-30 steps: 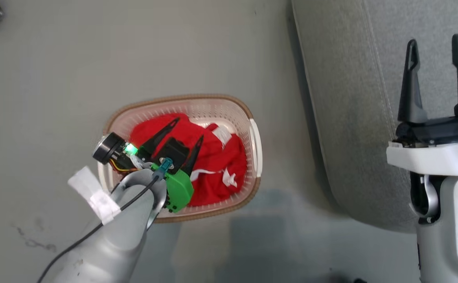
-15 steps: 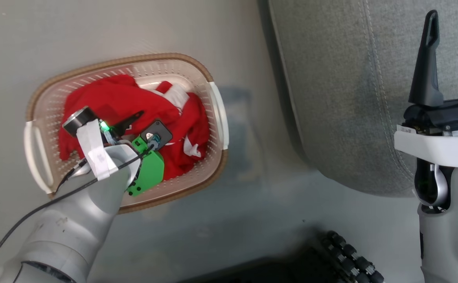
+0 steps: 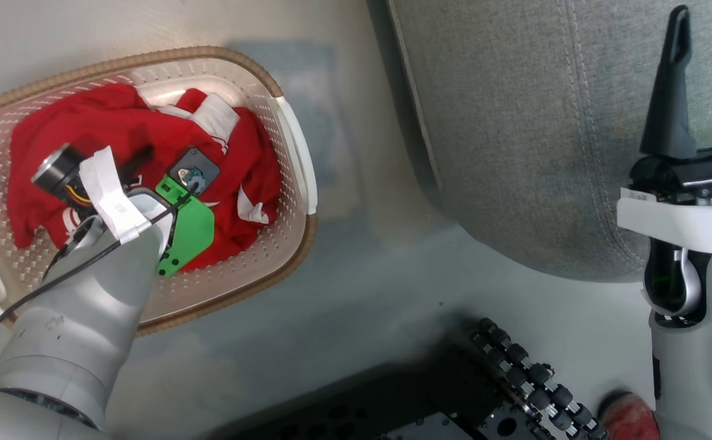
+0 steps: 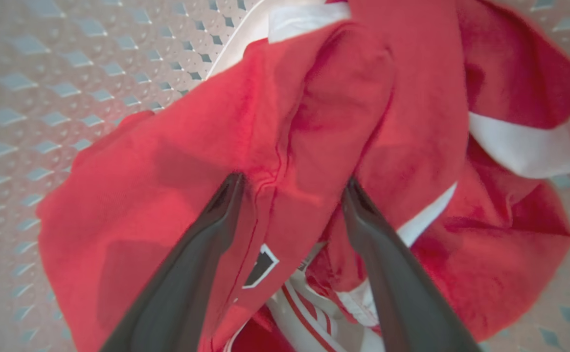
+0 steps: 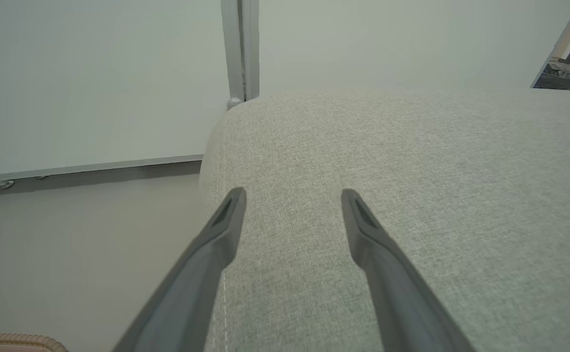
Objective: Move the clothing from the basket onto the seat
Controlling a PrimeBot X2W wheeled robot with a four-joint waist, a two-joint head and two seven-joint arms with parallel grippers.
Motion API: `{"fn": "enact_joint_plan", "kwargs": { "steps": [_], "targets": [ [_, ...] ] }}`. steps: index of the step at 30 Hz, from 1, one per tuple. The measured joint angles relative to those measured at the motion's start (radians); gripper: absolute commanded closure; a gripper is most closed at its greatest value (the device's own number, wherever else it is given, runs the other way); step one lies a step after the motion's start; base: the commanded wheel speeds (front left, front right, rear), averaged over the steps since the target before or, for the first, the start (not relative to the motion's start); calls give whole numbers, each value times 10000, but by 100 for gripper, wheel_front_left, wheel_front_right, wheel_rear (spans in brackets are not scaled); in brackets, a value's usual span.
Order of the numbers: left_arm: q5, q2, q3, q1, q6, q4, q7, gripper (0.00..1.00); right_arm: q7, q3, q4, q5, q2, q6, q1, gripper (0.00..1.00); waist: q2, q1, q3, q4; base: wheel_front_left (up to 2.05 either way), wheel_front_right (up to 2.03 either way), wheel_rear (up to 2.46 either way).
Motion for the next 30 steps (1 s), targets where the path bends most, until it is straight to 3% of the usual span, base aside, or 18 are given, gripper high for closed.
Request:
{"fn": "enact_joint_plan", "kwargs": {
  "steps": [4, 6, 12, 20, 30],
  "targets": [
    [-29, 29, 27, -216, 508, 0, -151, 0, 0, 130, -23, 21, -6, 0, -120, 0, 0, 0, 289, -57, 0, 0, 0],
    [-77, 40, 48, -281, 706, 4, -493, 100, 2, 274, -27, -115, -6, 0, -128, 0, 0, 0, 398, -72, 0, 0, 0],
    [-405, -98, 176, -406, 828, 8, -1260, 100, 2, 418, 13, -451, -2, 0, -134, 0, 0, -1, 362, 47, 0, 0, 0],
    [-1187, -546, 593, 229, 629, -447, -2084, 100, 2, 451, 274, -855, 0, 0, -113, 0, 0, -1, -430, 363, 0, 0, 0],
    [-2257, -564, 1536, 2820, 556, -3480, -2127, 100, 0, 754, 1007, -1404, 13, 0, 768, 0, 0, -1, -2382, 943, 0, 0, 0]
  ]
}}
